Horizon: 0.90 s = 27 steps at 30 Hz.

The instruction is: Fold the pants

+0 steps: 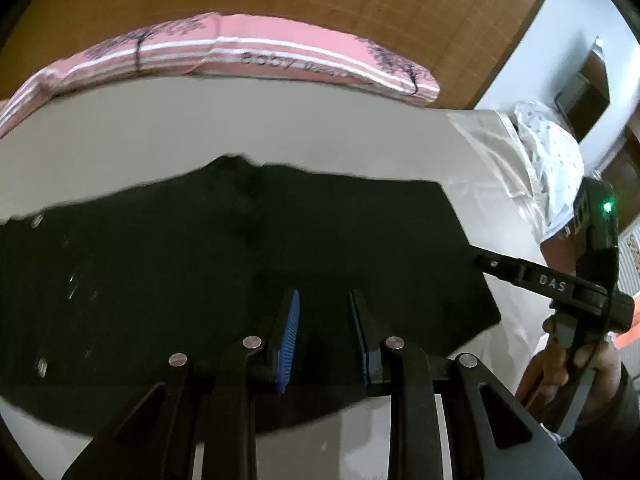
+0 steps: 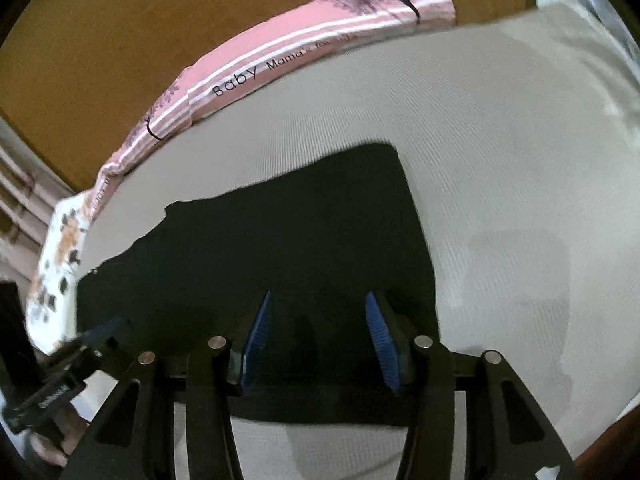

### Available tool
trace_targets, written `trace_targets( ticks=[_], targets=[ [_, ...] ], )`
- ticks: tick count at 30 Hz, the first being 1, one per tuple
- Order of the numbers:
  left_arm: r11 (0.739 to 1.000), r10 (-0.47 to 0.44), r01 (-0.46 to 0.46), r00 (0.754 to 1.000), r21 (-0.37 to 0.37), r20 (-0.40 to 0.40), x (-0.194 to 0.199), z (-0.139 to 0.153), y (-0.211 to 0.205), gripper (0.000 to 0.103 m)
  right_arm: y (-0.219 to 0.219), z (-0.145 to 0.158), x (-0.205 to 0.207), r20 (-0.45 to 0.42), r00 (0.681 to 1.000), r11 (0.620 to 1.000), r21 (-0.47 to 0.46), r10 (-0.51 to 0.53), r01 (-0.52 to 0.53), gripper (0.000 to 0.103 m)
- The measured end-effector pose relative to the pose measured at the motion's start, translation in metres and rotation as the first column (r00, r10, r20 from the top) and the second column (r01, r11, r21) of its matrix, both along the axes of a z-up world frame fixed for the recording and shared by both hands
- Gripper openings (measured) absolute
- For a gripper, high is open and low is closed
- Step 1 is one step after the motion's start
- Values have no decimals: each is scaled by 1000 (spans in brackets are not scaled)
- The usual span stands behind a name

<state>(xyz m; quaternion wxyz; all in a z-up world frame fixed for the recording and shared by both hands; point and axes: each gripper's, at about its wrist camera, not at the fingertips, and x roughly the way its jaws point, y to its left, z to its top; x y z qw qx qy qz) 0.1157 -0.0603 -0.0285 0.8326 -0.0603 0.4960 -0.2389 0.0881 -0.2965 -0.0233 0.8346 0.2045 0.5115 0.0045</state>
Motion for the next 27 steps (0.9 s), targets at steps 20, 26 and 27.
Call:
trace_targets(
  ticks=[20, 26, 27],
  targets=[
    [995, -40, 48, 995, 87, -91, 82, -47, -33, 26, -16, -25, 84, -45, 998, 981, -188, 32, -40, 41],
    [991, -76, 83, 995, 109, -66, 49, -41, -32, 38, -16, -17, 64, -41, 999, 992, -117, 32, -37, 40],
    [990, -76, 83, 995, 112, -62, 44, -41, -29, 38, -14, -16, 54, -41, 999, 994, -100, 34, -38, 40]
  ],
)
